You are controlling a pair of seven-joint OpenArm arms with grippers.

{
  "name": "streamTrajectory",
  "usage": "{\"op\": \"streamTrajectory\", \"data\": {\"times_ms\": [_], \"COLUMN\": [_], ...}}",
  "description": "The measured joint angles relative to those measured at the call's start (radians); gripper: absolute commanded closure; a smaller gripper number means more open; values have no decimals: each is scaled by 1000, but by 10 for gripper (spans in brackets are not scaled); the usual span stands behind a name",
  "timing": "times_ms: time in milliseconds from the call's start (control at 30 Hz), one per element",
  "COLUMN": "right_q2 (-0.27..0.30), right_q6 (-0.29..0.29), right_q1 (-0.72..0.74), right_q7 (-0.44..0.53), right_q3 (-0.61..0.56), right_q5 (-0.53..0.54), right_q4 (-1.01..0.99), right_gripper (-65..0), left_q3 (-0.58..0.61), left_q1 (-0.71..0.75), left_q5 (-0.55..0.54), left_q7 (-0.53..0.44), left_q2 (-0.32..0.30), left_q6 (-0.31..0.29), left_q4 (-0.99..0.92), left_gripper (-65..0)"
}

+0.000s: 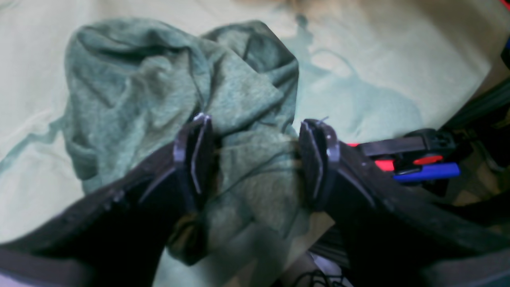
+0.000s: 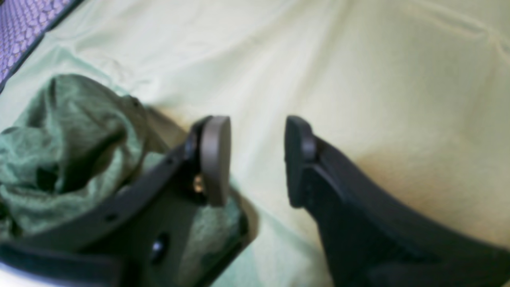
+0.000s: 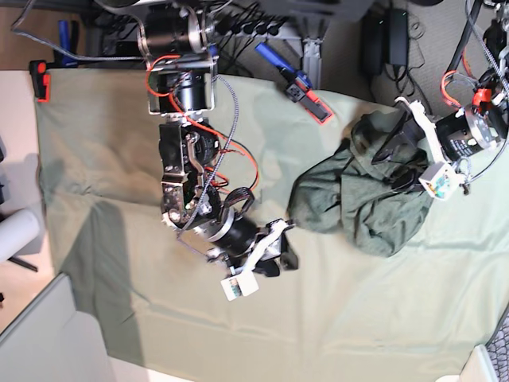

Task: Fold the T-shirt properly
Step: 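Hold the bundle with the right gripper while the left gripper releases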

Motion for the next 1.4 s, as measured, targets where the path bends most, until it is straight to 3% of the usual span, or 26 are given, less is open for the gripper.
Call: {"op": "streamTrajectory", "data": {"times_ms": [167, 500, 633, 833, 1000, 1233, 1400], "right_q2": [-8, -17, -17, -17, -17, -17, -17], "right_q6": [0, 0, 0, 0, 0, 0, 0], "right_q1": [0, 0, 0, -3, -2, -2, -2], "right_q7": [30, 31, 30, 29, 29, 29, 60], "right_q3": [-40, -89, -90, -90, -90, -90, -90], "right_q5": [-2, -2, -2, -28, -29, -80, -95], "right_q4": [-30, -31, -31, -31, -31, -31, -31], "right_gripper": [-147, -147, -147, -147, -147, -146, -30], "left_q3": [3, 3, 3, -3, -53, -216, -286], "left_q1": [0, -3, -3, -78, -92, -92, -60], "left_q5": [0, 100, 138, 148, 102, -61, -190], "left_q7": [18, -10, -93, -97, -98, -39, 26], "left_q2": [12, 4, 4, 4, 4, 5, 4], "left_q6": [0, 0, 0, 0, 0, 0, 0], "left_q4": [0, -41, -113, -188, -188, -188, -188], "left_gripper": [-373, -373, -373, -366, -198, -197, -197]}}
